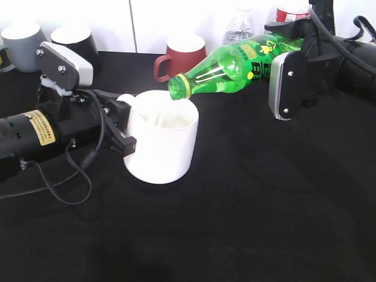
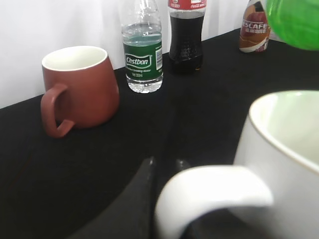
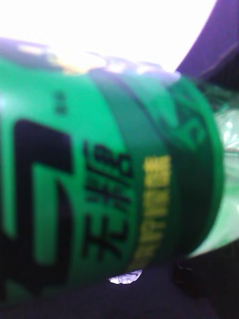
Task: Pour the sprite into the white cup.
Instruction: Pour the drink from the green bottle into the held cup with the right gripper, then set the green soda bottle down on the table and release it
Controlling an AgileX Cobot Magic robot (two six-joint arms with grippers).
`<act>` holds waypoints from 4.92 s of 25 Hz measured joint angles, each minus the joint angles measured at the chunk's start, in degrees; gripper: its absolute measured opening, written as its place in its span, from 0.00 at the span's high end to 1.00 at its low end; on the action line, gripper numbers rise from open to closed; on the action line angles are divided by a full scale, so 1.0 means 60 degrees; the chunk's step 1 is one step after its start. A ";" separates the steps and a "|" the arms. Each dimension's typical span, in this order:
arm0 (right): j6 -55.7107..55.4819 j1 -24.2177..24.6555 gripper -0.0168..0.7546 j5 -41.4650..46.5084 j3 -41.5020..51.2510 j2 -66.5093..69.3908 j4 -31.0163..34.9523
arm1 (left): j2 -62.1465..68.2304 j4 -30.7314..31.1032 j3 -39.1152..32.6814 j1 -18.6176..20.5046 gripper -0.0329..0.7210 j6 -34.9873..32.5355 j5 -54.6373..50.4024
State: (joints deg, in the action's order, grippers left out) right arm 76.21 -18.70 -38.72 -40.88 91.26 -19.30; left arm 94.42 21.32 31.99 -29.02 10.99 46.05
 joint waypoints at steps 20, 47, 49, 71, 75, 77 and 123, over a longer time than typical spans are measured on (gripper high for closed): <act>0.0077 0.0000 0.48 -0.0012 0.0000 0.0000 -0.0027 | 0.0000 0.0008 0.0000 0.0000 0.86 -0.0030 -0.0008; 0.0044 0.0000 0.48 -0.0003 0.0000 0.0000 -0.0027 | 0.0000 0.0026 0.0000 0.0000 0.86 -0.0059 -0.0082; -0.0422 0.0000 0.48 -0.0012 0.0000 -0.0010 -0.0027 | 0.0000 0.0009 0.0000 0.0000 0.86 -0.0059 -0.0082; -1.0506 -0.0428 0.48 -0.0843 0.0000 -0.0010 0.6635 | 0.1891 -0.3865 0.2142 0.2456 0.86 -0.1292 0.1995; -1.0453 -0.0428 0.48 -0.0853 0.0000 -0.0010 0.6992 | 0.3364 -0.3935 0.3565 0.2456 0.86 -0.1302 0.1858; -1.0432 -0.0428 0.48 -0.0882 0.0000 -0.0010 0.6996 | 0.4063 -0.3942 0.4333 0.2456 0.86 -0.1311 0.1751; -1.0330 -0.0215 0.48 -0.1900 0.0000 0.0488 0.7471 | 0.3289 -0.2896 0.3589 0.2668 0.56 -0.1130 0.0687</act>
State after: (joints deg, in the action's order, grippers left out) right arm 14.24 -19.99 -50.12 -40.88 94.19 25.52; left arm 114.15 3.94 53.53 -13.01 4.21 50.18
